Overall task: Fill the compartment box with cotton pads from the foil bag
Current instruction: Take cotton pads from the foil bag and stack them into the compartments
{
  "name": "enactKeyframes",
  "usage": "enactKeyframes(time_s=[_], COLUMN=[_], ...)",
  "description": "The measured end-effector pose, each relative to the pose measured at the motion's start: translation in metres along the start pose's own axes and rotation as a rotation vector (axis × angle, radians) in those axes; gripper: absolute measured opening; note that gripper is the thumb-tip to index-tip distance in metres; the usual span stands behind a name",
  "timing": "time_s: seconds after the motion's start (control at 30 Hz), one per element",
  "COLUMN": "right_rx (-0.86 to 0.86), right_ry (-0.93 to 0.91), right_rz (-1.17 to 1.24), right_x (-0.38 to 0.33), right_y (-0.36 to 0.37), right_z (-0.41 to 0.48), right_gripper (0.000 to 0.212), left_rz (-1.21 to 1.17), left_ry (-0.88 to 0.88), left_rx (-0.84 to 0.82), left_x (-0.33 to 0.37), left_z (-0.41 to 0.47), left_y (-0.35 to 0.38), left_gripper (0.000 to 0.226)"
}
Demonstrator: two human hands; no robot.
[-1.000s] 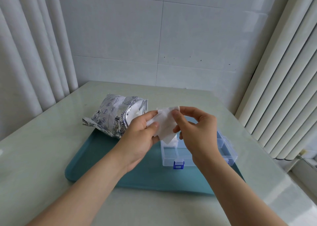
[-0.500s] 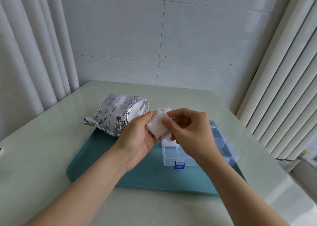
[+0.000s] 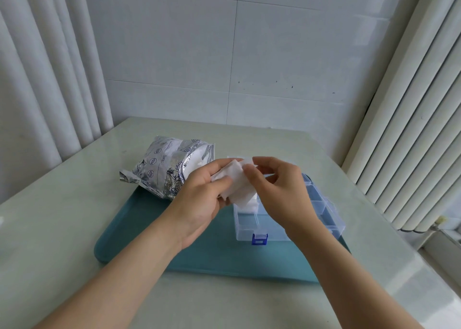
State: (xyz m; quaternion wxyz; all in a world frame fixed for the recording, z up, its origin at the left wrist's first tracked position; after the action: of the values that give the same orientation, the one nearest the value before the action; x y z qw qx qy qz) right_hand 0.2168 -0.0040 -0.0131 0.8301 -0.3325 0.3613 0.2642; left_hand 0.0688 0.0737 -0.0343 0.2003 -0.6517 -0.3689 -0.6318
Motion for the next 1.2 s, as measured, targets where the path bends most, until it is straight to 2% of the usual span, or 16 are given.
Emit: enactKeyframes(time_s=[0.1, 0.2, 0.33, 0.5, 0.73, 0.83, 0.9, 1.03, 1.2], right_rx=[-0.181, -0.199, -0.119, 0.002, 0.251, 0.315, 0.245, -0.031, -0.066], right_ry=[0.087, 0.076, 0.066, -0.004, 0.005, -0.050, -0.113, -0.171, -0.229], right_rz=[0.208, 0.299, 0.331, 0.334, 0.372, 0.344, 0.286, 0.246, 0.080], right_x=[-0.002, -0.007, -0.009, -0.007, -0.002, -0.007, -0.013, -0.022, -0.019], right_y=[0.009, 0.007, 0.004, -0.002, -0.015, -0.024, -0.023, -0.008, -0.002], right_z=[-0.004, -0.003, -0.001, 0.001, 0.004, 0.004, 0.006, 0.003, 0.002], right_gripper=[0.031, 0.030, 0.017, 0.012, 0.013, 0.012, 0.012, 0.003, 0.003], left_rz=[0.085, 0.153, 0.247, 0.282, 0.234, 0.189, 0.153, 0.116, -0.021], left_ry=[0.054, 0.082, 0.096, 0.151, 0.118, 0.086, 0.069, 0.068, -0.004], left_rx=[0.015, 0.060, 0.064, 0.069, 0.069, 0.082, 0.086, 0.035, -0.048], left_x=[0.002, -0.001, -0.004, 0.001, -0.001, -0.003, -0.003, -0.002, -0.001], left_z=[0.000, 0.002, 0.004, 0.001, 0.005, 0.005, 0.006, 0.005, 0.003], left_y=[0.000, -0.005, -0.009, -0.005, -0.008, -0.009, -0.010, -0.006, -0.004], left_gripper=[0.042, 0.054, 0.050, 0.029, 0.030, 0.030, 0.029, 0.024, 0.029])
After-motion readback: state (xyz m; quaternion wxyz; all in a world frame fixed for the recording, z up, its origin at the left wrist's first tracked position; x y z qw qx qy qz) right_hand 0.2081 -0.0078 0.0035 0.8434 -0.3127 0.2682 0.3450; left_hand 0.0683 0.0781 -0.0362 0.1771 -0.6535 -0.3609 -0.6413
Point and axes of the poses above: each hand's wrist, its own z-axis towards the middle knuckle, its own y-axis out of the palm, x = y × z, the point moved 5 cm from there along z, towards the middle knuckle, and after that the axes turned 14 degrees about -y, right-handed, at the moved point
